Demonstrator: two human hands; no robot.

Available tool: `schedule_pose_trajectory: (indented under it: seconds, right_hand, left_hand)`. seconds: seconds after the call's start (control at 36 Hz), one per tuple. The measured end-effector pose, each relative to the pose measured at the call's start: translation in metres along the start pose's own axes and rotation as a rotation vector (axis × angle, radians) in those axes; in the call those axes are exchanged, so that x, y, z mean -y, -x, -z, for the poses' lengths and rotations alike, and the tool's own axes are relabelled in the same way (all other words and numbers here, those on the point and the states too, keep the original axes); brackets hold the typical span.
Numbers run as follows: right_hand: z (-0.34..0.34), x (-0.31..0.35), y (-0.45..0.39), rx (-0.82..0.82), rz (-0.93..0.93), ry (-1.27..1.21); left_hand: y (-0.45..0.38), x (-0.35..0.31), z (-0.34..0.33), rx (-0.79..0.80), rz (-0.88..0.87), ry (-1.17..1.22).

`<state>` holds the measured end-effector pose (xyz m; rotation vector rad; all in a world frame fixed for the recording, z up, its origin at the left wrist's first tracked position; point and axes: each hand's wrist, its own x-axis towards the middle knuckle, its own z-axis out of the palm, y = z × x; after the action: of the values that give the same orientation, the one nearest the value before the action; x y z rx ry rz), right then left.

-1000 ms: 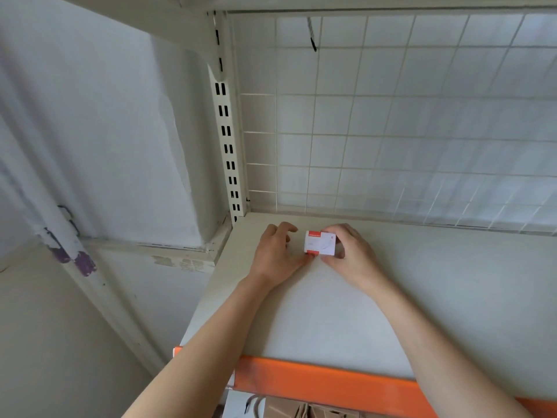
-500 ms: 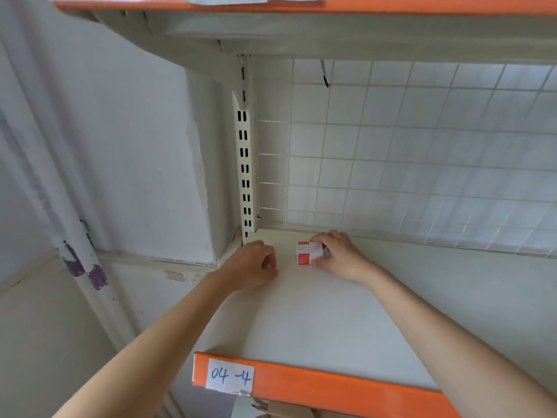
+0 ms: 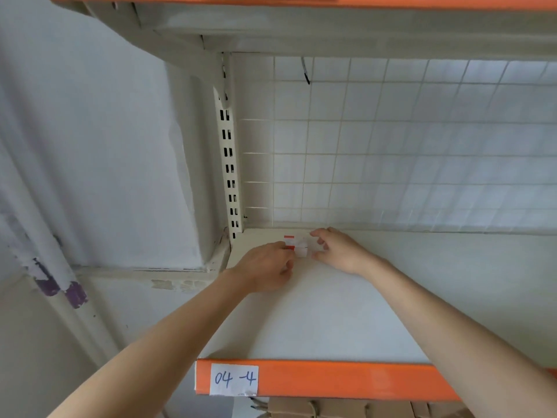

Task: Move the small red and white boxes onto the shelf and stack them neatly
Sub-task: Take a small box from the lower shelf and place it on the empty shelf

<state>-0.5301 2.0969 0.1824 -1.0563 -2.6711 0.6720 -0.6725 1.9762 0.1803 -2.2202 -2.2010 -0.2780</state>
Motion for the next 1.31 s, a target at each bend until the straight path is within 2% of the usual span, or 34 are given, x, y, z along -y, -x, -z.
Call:
schedule_pose_trajectory:
  seconds: [0.28, 0.67, 1.06, 1.31]
  right_hand:
    - [0.041, -0.053, 0.065, 0.065, -0.034, 0.317]
    - [0.133, -0.185, 0.200, 0.028, -0.223, 0.297]
    - [0.205, -0.331, 0.349, -0.122, -0.384, 0.269]
    - [0.244, -0.410, 0.398, -0.216, -0.481, 0.205]
  left_hand:
    - [-0.050, -0.067, -0.006, 0.058, -0.199, -0.061]
    - [-0.112, -0.247, -0.024, 0.025, -0.330, 0.031]
    - [-0.173, -0.459, -0.057, 0.060, -0.455, 0.049]
    - [-0.225, -0.565, -0.084, 0.074, -0.542, 0.078]
